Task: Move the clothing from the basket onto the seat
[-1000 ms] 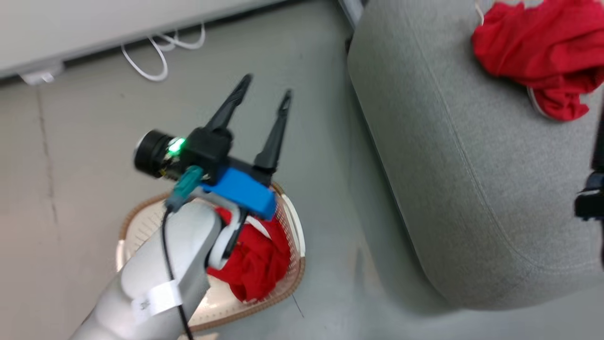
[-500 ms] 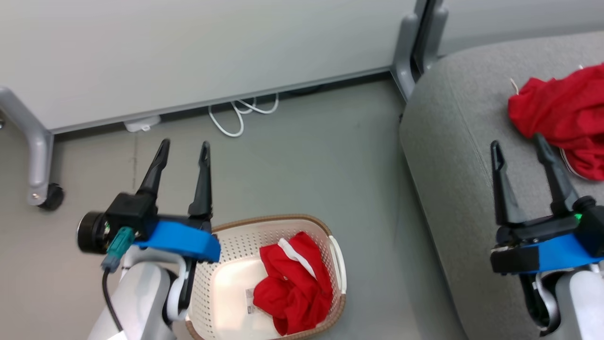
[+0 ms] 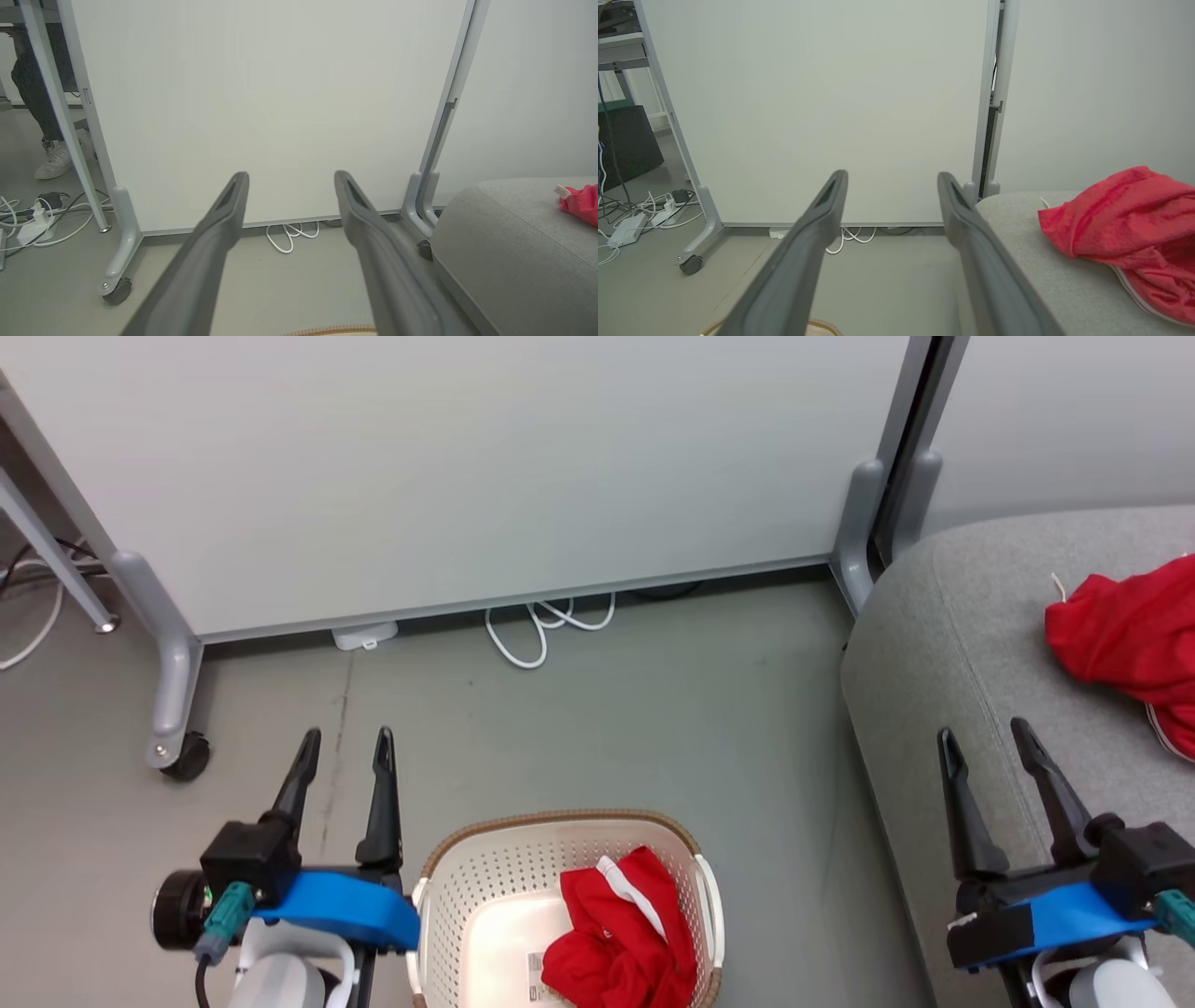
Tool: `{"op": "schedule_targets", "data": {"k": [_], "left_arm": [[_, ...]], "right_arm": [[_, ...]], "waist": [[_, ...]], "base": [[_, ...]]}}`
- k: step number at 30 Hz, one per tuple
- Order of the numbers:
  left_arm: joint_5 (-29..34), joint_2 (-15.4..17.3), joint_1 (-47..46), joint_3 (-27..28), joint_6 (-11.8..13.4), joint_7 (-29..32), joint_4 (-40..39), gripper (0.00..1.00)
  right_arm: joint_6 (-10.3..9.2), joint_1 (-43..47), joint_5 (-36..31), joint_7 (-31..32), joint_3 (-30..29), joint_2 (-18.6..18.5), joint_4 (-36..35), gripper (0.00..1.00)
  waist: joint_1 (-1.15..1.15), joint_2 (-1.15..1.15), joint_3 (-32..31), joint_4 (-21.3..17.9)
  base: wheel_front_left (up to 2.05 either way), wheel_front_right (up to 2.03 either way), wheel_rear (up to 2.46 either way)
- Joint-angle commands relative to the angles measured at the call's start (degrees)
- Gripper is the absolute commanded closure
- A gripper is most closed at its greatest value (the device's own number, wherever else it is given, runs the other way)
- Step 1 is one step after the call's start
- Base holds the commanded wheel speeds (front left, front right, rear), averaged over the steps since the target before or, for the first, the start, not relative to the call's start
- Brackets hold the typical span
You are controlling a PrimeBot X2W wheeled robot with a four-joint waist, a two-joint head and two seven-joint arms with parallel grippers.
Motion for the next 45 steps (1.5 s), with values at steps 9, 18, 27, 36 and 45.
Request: {"op": "schedule_targets", "data": {"k": [9, 18, 27, 36, 45], "left_arm": [[3.21, -2.10, 3.06, 3.89, -2.30, -0.15, 0.93, 0.00], [4.98, -3.27, 2.05, 5.19, -3.47, -0.15, 1.36, 0.00], [6.24, -3.67, -1.36, 4.35, -4.26, -0.15, 2.28, 0.00], [6.18, -1.48, -14.11, -6.59, -4.66, -0.14, 13.10, 0.00], [3.00, 0.55, -26.48, -19.12, -4.51, -0.14, 27.24, 0.00]], "right_arm": [[0.01, 3.13, 0.23, 0.03, -0.53, 1.42, 1.07, 0.00], [0.01, 3.62, 0.25, 0.03, -0.14, 1.82, 1.40, 0.00], [0.01, 1.21, 0.46, 0.03, 0.41, 1.61, 0.41, 0.00], [0.01, -6.06, 0.68, 0.02, 1.02, 0.16, -2.05, 0.00], [0.01, -12.83, 0.94, 0.03, 1.25, -0.23, -4.20, 0.00]], "waist": [[0.01, 0.00, -1.35, 1.33], [0.01, 0.00, -1.06, 1.71], [0.01, 0.00, 1.18, 0.84], [0.01, 0.00, 10.79, -3.04], [0.01, 0.00, 21.04, -7.59]], "base": [[0.00, 0.00, 0.00], [0.00, 0.00, 0.00], [0.00, 0.00, 0.00], [0.00, 0.00, 0.00], [0.00, 0.00, 0.00]]}}
